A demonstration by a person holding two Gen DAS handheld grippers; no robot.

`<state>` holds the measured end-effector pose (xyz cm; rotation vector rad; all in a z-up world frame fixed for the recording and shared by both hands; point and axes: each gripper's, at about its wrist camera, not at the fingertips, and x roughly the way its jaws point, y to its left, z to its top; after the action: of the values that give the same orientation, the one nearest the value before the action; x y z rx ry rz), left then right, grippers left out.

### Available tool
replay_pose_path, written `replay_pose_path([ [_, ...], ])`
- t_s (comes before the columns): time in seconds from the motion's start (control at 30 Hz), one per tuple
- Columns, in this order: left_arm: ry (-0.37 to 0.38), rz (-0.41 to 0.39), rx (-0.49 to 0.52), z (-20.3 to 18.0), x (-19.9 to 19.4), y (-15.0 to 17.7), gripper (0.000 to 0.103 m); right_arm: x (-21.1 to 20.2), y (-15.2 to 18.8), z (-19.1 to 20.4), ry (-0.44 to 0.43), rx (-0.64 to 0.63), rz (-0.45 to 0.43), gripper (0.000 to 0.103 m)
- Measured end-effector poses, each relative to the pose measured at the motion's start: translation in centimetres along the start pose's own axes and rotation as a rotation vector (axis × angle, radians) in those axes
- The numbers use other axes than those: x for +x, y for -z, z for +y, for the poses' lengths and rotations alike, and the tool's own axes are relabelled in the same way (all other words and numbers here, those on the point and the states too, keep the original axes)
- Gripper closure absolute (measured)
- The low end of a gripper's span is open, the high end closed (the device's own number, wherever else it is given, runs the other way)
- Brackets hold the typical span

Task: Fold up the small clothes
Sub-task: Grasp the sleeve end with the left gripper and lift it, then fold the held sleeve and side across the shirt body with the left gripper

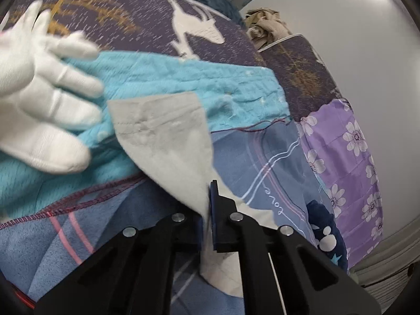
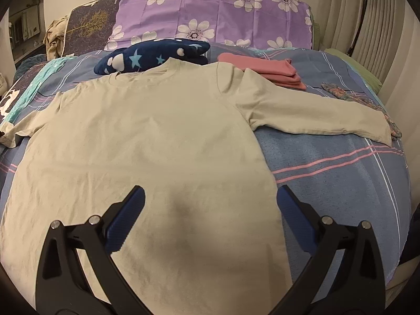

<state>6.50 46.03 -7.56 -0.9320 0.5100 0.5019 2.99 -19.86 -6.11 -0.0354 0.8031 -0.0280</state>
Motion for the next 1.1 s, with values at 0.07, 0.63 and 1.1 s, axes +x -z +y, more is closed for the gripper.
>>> replay_pose_path([
  [0.07,0.039,-0.026,0.123,-3.9,-1.2,0.4,0.099,0.3,-0.1,-0.1,0.005,0.001,0.003,0.002],
  [0.63,0.544,0.207,1.181,-30.9,-6.7,34.7,0.048,0.8,-0.1,-1.8,-0.004,0.055,0.024,0.002],
  [1.1,0.281,0.139,1.237,-22.9,-7.7,31.7,0.018,6.6,-8.3,0.2,-0.362,0.094,0.151,0.053],
])
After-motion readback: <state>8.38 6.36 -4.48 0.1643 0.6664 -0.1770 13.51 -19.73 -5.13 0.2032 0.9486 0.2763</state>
